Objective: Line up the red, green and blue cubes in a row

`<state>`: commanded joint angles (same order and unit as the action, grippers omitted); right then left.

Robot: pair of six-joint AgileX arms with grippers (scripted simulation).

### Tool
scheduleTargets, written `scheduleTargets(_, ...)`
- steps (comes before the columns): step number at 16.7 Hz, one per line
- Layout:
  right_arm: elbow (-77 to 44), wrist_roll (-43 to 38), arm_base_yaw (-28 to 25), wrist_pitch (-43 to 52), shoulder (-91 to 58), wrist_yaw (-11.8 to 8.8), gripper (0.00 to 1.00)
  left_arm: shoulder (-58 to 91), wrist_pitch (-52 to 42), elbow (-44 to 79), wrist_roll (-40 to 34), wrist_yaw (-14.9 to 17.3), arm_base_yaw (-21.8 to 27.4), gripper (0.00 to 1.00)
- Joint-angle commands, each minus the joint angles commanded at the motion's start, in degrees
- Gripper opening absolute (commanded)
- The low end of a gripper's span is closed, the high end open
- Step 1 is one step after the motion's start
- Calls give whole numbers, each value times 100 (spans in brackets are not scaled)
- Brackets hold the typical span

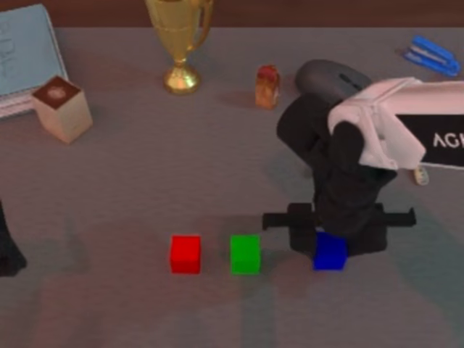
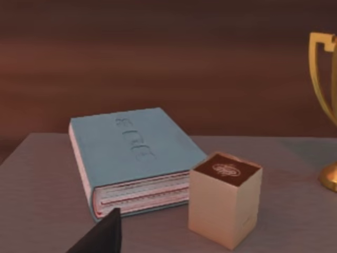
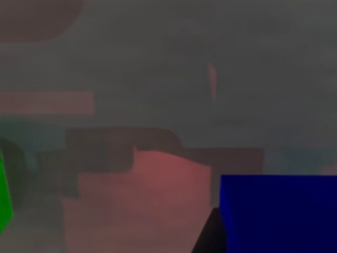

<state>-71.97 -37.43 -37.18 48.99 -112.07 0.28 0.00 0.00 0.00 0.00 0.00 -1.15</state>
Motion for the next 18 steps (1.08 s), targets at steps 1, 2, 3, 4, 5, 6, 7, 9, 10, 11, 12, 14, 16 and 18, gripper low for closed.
scheduleTargets(1,0,0,0,0,0,0,0,0,0,0,0,0,0,100)
scheduleTargets(2,0,0,0,0,0,0,8,0,0,0,0,0,0,100)
scheduleTargets(3,0,0,0,0,0,0,15,0,0,0,0,0,0,100)
scheduleTargets(4,0,0,0,0,0,0,23,0,0,0,0,0,0,100)
scheduleTargets(5,0,0,0,0,0,0,30,0,0,0,0,0,0,100)
scheduleTargets(6,0,0,0,0,0,0,38,0,0,0,0,0,0,100)
scheduleTargets(7,0,0,0,0,0,0,45,0,0,0,0,0,0,100)
scheduleTargets(9,0,0,0,0,0,0,60,0,0,0,0,0,0,100)
scheduleTargets(10,0,0,0,0,0,0,68,0,0,0,0,0,0,100)
scheduleTargets(11,0,0,0,0,0,0,75,0,0,0,0,0,0,100)
scheduleTargets(12,0,0,0,0,0,0,83,0,0,0,0,0,0,100)
scheduleTargets(14,0,0,0,0,0,0,98,0,0,0,0,0,0,100)
scheduleTargets(16,0,0,0,0,0,0,100,0,0,0,0,0,0,100)
scheduleTargets(18,0,0,0,0,0,0,100,0,0,0,0,0,0,100)
